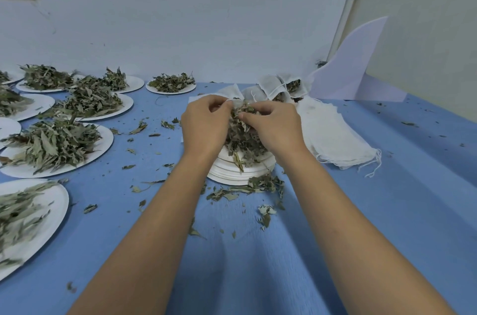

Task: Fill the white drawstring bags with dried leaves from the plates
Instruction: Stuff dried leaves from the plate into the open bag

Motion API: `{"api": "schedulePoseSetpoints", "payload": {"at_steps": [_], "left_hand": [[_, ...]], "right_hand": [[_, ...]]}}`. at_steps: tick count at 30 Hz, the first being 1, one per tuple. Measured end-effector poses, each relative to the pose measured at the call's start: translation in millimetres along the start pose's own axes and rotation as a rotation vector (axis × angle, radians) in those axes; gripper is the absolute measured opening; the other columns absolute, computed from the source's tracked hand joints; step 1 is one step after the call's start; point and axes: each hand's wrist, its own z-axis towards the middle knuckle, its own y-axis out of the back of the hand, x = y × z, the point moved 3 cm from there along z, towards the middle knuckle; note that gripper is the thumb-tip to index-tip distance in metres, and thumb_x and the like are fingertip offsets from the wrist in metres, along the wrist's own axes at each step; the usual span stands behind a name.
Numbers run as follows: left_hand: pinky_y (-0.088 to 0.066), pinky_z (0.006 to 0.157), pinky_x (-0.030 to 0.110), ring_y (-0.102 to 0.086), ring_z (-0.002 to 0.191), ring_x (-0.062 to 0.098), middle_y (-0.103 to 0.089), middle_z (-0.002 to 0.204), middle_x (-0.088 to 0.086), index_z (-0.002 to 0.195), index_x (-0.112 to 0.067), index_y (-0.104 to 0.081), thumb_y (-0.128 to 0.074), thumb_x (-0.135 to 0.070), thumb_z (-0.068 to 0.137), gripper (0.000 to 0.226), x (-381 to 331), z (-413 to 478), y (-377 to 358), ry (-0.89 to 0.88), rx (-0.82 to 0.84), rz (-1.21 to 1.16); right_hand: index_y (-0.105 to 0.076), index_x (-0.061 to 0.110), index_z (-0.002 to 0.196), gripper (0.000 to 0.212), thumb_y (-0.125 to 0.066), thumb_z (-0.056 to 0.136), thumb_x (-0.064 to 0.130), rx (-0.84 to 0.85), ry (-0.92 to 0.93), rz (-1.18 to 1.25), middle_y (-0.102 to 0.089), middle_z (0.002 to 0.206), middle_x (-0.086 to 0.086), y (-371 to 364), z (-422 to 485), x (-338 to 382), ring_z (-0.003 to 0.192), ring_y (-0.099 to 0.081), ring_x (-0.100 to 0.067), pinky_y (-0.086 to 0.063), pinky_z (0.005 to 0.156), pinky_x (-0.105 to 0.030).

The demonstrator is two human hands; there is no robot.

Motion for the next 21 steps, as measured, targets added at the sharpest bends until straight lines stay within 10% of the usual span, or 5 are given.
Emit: {"api": "schedulePoseSetpoints", "payload": {"at_steps": [3,15,21], "left_hand": [[-0.055,0.084,0.036,-0.062,0.077,0.01,-0.063,0.075,-0.007,0.088,-0.02,-0.069,-0.059,-0.018,0.093,0.011,-1.2,-2.1,-7.2,0.055,0.116,-0.115],[-0.047,0.064,0.023,-0.049,0.067,0.009,-0.051,0.075,0.0,0.108,-0.02,-0.056,-0.067,-0.004,0.076,0.038,-3.7,-10.3,-19.0,-0.003,0.441,-0.107],[-0.037,0.05,0.011,-0.04,0.052,-0.002,-0.046,0.068,-0.006,0.099,-0.021,-0.056,-0.073,-0.01,0.074,0.033,-1.4,-8.6,-14.5,-0.112,0.261,-0.028]], "right_hand": [[-0.076,0.016,0.096,0.017,-0.072,0.082,0.024,-0.09,0.034,-0.056,-0.063,0.072,0.016,3.2,1.5,-2.8,0.062,-0.05,0.007,-0.036,0.056,0.002],[-0.062,0.02,0.082,0.014,-0.074,0.077,0.016,-0.123,-0.011,0.003,-0.053,0.066,0.014,7.2,2.1,-5.8,0.059,-0.054,0.004,-0.039,0.05,-0.006],[-0.067,0.001,0.084,0.018,-0.061,0.081,0.017,0.043,-0.114,0.124,-0.063,0.072,-0.004,-2.9,-1.8,-0.5,0.072,-0.059,-0.019,-0.053,0.076,-0.044]]}}
